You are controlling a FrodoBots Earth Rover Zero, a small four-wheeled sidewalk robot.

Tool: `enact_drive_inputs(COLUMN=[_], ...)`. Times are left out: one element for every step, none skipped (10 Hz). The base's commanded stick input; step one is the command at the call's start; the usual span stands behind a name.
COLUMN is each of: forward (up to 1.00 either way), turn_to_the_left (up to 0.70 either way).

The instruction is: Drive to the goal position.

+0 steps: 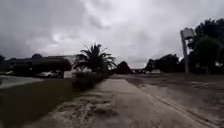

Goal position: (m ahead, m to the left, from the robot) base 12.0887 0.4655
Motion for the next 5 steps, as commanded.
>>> enact_drive_inputs(forward=[0.70, 0.70, 0.70, 0.70, 0.70], turn_to_the_left=[0.00, 0.00, 0.00, 0.00, 0.00])
